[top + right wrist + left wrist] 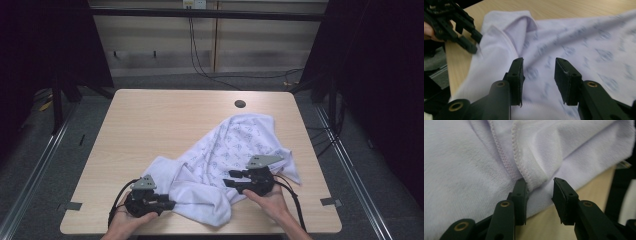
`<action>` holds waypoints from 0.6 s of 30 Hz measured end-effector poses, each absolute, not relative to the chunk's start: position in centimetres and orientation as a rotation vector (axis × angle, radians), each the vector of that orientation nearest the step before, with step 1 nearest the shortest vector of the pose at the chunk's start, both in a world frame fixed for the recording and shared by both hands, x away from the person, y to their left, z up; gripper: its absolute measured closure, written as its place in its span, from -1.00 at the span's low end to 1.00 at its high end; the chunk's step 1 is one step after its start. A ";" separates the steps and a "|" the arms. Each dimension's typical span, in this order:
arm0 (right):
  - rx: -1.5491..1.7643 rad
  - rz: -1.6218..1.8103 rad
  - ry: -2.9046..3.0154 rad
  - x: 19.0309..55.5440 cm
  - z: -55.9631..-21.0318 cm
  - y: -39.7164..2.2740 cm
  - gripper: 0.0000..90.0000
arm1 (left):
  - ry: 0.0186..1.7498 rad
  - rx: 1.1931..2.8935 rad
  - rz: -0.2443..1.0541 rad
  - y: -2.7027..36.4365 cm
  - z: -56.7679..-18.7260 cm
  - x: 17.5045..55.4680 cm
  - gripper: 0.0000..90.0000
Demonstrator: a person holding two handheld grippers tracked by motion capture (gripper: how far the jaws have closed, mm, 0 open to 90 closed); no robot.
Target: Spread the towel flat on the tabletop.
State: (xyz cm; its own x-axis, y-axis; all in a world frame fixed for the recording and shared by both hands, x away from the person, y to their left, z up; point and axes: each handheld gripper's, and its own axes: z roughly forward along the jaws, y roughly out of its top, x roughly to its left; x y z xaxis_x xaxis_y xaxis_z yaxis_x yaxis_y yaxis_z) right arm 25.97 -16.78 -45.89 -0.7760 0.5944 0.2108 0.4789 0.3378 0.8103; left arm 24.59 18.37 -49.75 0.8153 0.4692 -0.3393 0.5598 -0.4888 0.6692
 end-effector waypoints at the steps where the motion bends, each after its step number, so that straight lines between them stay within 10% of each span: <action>1: 0.974 1.434 2.488 26.2 -45.9 -15.9 0.35 | 0.757 2.177 -0.149 18.2 -49.7 24.5 0.43; 10: 0.815 1.488 2.659 28.5 -47.0 -8.4 0.36 | 0.766 1.959 -0.019 21.7 -47.2 26.7 0.52; 18: 0.766 1.457 2.745 29.1 -48.9 -6.5 0.24 | 0.846 2.127 -0.018 20.6 -49.9 31.1 0.65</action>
